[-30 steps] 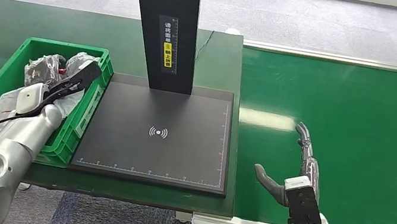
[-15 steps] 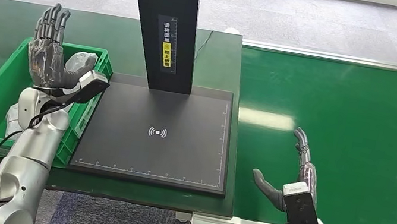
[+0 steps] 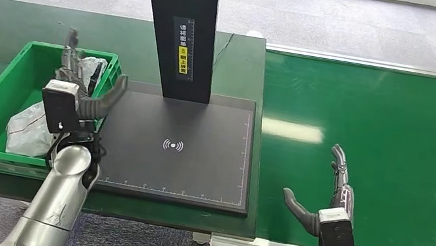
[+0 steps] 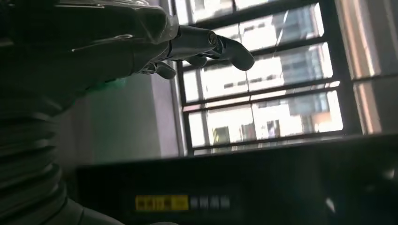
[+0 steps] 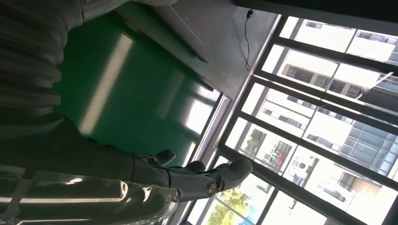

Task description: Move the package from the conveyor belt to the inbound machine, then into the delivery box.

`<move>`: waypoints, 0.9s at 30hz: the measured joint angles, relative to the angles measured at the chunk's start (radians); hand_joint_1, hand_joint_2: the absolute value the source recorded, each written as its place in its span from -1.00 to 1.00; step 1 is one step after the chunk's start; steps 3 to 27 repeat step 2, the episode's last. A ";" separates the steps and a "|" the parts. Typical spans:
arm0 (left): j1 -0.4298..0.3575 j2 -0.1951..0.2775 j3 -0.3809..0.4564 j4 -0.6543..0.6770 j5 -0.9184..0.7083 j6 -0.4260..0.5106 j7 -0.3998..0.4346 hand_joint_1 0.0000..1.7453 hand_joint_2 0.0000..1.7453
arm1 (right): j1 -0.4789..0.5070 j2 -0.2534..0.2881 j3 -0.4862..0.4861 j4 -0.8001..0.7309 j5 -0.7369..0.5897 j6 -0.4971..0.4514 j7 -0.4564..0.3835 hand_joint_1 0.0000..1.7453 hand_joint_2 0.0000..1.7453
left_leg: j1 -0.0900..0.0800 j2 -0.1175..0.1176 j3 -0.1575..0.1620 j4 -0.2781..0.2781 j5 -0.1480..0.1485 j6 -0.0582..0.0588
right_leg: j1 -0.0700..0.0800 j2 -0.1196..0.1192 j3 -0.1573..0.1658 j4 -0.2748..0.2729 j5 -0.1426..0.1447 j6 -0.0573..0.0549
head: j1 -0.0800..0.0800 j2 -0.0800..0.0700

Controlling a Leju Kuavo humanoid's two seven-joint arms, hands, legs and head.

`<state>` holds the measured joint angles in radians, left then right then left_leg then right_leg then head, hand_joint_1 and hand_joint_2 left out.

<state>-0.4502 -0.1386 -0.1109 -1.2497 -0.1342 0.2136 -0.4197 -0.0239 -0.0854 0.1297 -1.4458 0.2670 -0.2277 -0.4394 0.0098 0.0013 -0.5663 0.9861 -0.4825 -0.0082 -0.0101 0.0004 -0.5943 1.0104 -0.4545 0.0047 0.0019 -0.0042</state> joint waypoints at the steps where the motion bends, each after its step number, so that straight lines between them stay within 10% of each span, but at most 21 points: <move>1: 0.023 0.003 -0.029 -0.018 0.049 -0.063 0.021 -1.00 1.00 | -0.001 0.000 0.000 0.000 -0.009 0.003 -0.005 -1.00 1.00 | 0.000 0.000 0.000 0.000 0.000 0.000 | 0.000 0.000 0.000 0.000 0.000 0.000 | 0.000 0.000; 27: 0.035 0.005 -0.044 -0.026 0.072 -0.094 0.030 -1.00 1.00 | -0.002 0.001 0.000 0.000 -0.014 0.005 -0.009 -1.00 1.00 | 0.000 0.000 0.000 0.000 0.000 0.000 | 0.000 0.000 0.000 0.000 0.000 0.000 | 0.000 0.000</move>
